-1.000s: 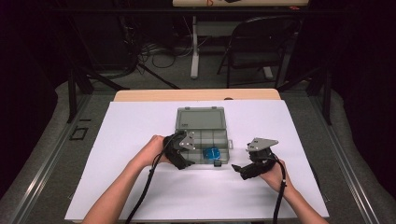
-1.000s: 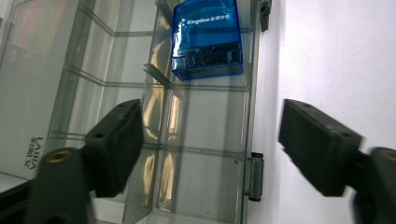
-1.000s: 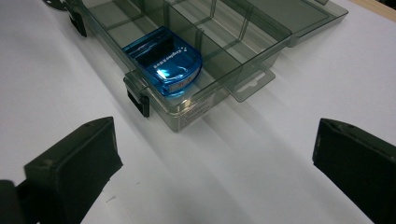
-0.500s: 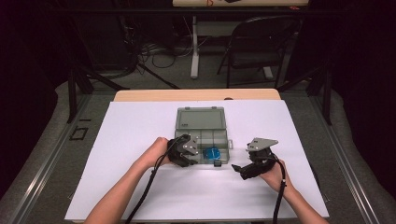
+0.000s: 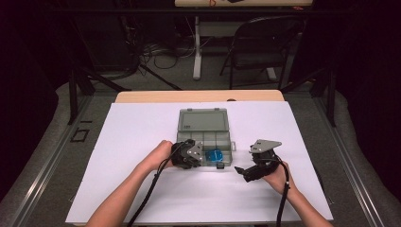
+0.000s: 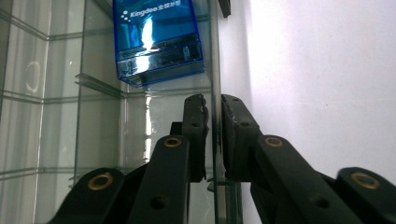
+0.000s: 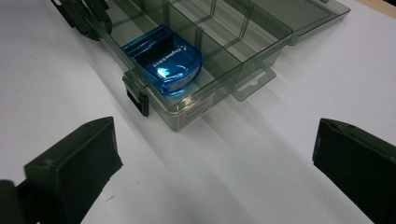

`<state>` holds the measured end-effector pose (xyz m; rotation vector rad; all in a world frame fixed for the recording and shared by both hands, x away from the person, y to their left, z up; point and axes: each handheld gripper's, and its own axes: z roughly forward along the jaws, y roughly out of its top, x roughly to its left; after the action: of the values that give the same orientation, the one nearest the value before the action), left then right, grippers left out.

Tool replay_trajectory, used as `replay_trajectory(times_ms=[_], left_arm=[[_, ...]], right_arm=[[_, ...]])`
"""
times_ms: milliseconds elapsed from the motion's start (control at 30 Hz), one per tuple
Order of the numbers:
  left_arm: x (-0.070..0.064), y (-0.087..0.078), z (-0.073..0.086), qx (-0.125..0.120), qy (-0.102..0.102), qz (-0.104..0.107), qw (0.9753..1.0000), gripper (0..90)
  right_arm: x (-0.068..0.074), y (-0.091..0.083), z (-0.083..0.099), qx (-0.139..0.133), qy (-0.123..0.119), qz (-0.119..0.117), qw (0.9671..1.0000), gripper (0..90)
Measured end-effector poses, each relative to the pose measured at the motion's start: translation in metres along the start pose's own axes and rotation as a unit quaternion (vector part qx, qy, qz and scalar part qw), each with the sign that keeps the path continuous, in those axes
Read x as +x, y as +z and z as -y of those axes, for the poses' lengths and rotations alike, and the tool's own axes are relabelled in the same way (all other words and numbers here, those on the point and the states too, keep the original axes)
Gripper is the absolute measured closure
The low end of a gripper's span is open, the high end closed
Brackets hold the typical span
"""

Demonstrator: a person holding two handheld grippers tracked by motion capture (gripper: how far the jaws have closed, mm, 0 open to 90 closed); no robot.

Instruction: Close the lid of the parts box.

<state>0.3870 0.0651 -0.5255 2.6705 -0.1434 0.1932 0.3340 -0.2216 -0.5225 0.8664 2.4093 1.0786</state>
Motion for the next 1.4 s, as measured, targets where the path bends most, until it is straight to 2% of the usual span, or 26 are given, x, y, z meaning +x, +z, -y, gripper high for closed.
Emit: replay_trajectory(times_ms=[200, 400, 500, 633, 700, 800, 967, 1133, 1200, 1233, 1300, 1367, 1400], left_arm=[[0.001, 0.001, 0.001, 0.001, 0.010, 0.008, 0.9999, 84.4], [0.001, 0.001, 0.000, 0.003, 0.019, 0.010, 0.9998, 84.9], [0.001, 0.001, -0.001, 0.006, 0.021, 0.008, 0.9997, 84.8], [0.002, 0.001, 0.000, 0.003, 0.022, 0.012, 0.9997, 84.9], [0.002, 0.001, 0.000, 0.002, 0.022, 0.013, 0.9997, 85.0], [0.002, 0.001, 0.000, 0.004, 0.023, 0.013, 0.9996, 85.0], [0.002, 0.001, -0.001, 0.006, 0.025, 0.014, 0.9996, 85.0], [0.003, 0.001, -0.002, 0.014, 0.026, 0.017, 0.9994, 84.9], [0.003, 0.001, -0.002, 0.012, 0.027, 0.017, 0.9994, 84.9], [0.003, 0.001, -0.002, 0.012, 0.027, 0.017, 0.9994, 84.9], [0.003, 0.001, -0.002, 0.011, 0.027, 0.019, 0.9994, 84.9], [0.004, 0.001, -0.001, 0.009, 0.028, 0.020, 0.9994, 85.0], [0.004, 0.001, -0.001, 0.009, 0.029, 0.020, 0.9993, 84.9]], right_arm=[[-0.001, -0.001, -0.001, -0.002, 0.000, 0.002, 1.0000, 0.0], [-0.005, 0.002, -0.004, -0.005, 0.011, 0.000, 0.9999, 0.0], [-0.007, 0.004, -0.008, -0.001, 0.014, -0.002, 0.9999, 0.0], [-0.009, 0.008, -0.014, -0.008, 0.014, -0.006, 0.9998, 0.0], [-0.011, 0.008, -0.018, -0.010, 0.015, 0.000, 0.9998, 0.0], [-0.017, 0.011, -0.022, -0.020, 0.025, -0.001, 0.9995, 0.0], [-0.030, 0.016, -0.029, -0.018, 0.036, -0.001, 0.9992, 0.0], [-0.042, 0.023, -0.040, -0.012, 0.037, 0.003, 0.9992, 0.0], [-0.046, 0.030, -0.042, -0.015, 0.036, 0.007, 0.9992, 0.0], [-0.048, 0.032, -0.044, -0.005, 0.034, 0.007, 0.9994, 0.0], [-0.051, 0.037, -0.046, -0.011, 0.034, 0.013, 0.9993, 0.0], [-0.055, 0.040, -0.049, -0.003, 0.034, 0.013, 0.9993, 0.0], [-0.058, 0.042, -0.050, -0.008, 0.037, 0.012, 0.9992, 0.0]])
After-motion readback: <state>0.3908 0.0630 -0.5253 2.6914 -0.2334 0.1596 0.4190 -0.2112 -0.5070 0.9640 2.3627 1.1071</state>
